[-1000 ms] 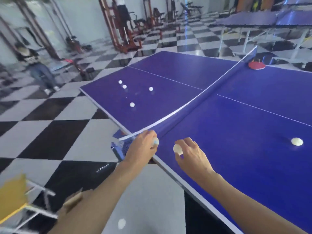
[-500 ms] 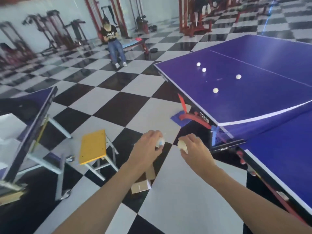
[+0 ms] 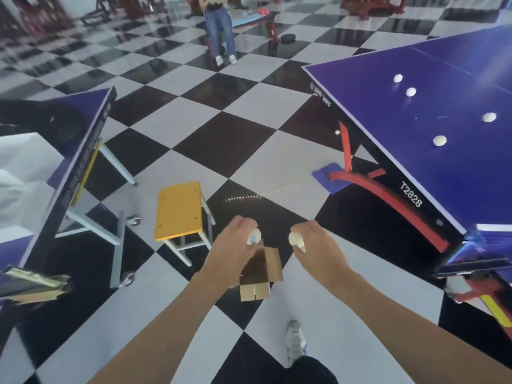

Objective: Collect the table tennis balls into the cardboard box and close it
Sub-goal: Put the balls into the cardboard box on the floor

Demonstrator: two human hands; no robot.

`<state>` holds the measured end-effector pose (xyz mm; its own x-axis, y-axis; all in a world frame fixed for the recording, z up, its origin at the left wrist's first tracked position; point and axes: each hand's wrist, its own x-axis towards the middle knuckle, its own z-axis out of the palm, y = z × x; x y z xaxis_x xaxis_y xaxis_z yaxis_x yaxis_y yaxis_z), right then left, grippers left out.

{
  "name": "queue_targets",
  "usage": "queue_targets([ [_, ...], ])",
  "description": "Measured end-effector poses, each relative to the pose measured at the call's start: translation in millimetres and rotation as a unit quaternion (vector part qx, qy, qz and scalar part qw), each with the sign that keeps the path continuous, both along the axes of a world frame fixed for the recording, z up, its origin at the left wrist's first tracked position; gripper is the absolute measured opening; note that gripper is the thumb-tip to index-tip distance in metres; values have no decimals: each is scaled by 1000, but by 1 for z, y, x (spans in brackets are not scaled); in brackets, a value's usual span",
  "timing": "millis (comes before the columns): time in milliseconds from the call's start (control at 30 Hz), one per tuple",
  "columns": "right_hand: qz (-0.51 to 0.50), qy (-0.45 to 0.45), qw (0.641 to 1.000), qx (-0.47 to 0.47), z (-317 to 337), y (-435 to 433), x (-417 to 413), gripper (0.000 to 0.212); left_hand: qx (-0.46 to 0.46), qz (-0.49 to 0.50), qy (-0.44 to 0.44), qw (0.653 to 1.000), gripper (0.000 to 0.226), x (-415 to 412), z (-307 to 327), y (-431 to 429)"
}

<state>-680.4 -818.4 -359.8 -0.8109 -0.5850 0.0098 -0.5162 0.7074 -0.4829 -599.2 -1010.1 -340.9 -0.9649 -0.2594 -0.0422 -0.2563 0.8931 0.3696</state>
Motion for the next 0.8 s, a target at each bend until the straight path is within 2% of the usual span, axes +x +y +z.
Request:
queue_targets([
  [267, 44, -22, 997, 56, -64, -98, -76, 33, -11, 25, -23, 999, 33, -62, -61, -85],
  [467, 41, -8, 997, 69, -142, -145, -110, 36, -17, 29, -17, 999, 35, -96, -143, -129],
  [667, 16, -17, 997, 75, -306, -173, -115, 38, 3, 9, -17, 1000, 46, -107, -307, -155],
  [800, -4, -20, 997, 80, -431, -188, -120, 31, -45, 6, -33, 998, 43, -114, -433, -172],
])
